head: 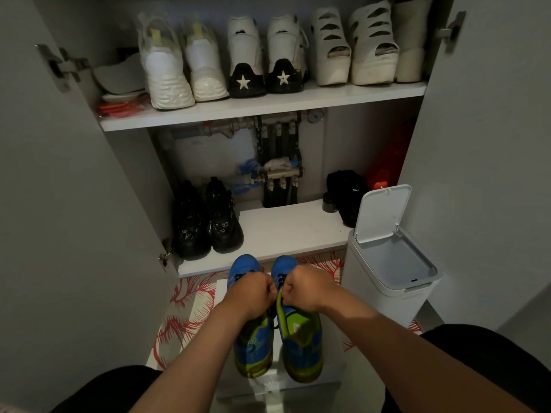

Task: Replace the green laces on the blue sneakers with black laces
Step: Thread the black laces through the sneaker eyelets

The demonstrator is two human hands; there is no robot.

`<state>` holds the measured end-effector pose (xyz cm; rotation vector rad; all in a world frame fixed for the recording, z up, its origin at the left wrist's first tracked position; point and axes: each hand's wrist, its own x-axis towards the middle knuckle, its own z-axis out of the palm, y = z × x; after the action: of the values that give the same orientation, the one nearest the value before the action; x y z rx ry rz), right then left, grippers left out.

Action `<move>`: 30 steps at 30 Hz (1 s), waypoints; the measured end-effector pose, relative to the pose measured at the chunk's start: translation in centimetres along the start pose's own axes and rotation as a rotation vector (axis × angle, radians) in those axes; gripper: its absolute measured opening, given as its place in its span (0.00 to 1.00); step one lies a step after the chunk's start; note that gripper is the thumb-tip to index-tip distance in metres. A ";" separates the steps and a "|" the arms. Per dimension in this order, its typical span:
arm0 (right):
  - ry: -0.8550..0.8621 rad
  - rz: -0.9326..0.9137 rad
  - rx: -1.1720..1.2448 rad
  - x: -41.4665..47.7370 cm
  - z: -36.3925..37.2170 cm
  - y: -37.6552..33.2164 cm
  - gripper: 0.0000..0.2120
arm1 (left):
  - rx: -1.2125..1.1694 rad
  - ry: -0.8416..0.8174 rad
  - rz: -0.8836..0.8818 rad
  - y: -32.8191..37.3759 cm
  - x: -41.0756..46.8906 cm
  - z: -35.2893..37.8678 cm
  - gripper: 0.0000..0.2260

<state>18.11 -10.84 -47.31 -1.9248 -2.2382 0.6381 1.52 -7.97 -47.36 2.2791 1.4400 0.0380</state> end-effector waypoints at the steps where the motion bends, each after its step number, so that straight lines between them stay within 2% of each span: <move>1: -0.001 -0.003 0.011 0.1 -0.1 0.1 0.08 | 0.008 0.002 0.008 0.0 0.0 -0.1 0.08; 5: 0.051 0.011 0.147 0.7 -1.0 0.5 0.07 | 0.031 0.041 0.046 -0.2 -0.2 -0.8 0.09; 10: 0.021 -0.043 0.206 1.1 -1.4 0.7 0.10 | -0.036 0.172 0.064 -0.9 -0.6 -2.6 0.05; 13: 0.002 -0.072 0.324 1.4 -1.2 0.3 0.09 | -0.259 0.257 0.034 -1.2 -0.7 -4.0 0.07; 16: 0.001 -0.064 0.464 1.6 -1.3 -0.5 0.02 | -0.447 0.354 0.042 -1.0 -0.8 -4.7 0.07; 18: 0.008 -0.064 0.493 1.8 -1.6 -0.9 0.06 | -0.535 0.370 0.040 -1.0 -0.9 -4.6 0.07; 21: 0.029 -0.065 0.531 1.9 -1.9 -1.3 0.08 | -0.667 0.340 -0.007 -1.1 -0.8 -4.1 0.06; 23: 0.078 -0.082 0.584 2.0 -2.2 -1.7 0.10 | -0.720 0.261 -0.089 -1.2 -0.8 -3.8 0.06; 27: 0.210 -0.129 0.778 2.4 -3.5 -2.9 0.08 | -0.648 0.021 -0.060 -0.9 -1.2 -3.0 0.07; 29: 0.233 -0.132 0.843 2.5 -4.1 -3.2 0.08 | -0.632 0.006 -0.042 -0.5 -1.3 -2.9 0.05; 30: 0.232 -0.126 0.840 2.5 -4.2 -3.2 0.07 | -0.616 0.036 -0.051 -0.4 -1.3 -2.9 0.07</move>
<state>16.21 -7.75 -42.72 -1.3333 -1.5499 1.0490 -0.16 -7.89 -44.64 1.7421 1.2768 0.4450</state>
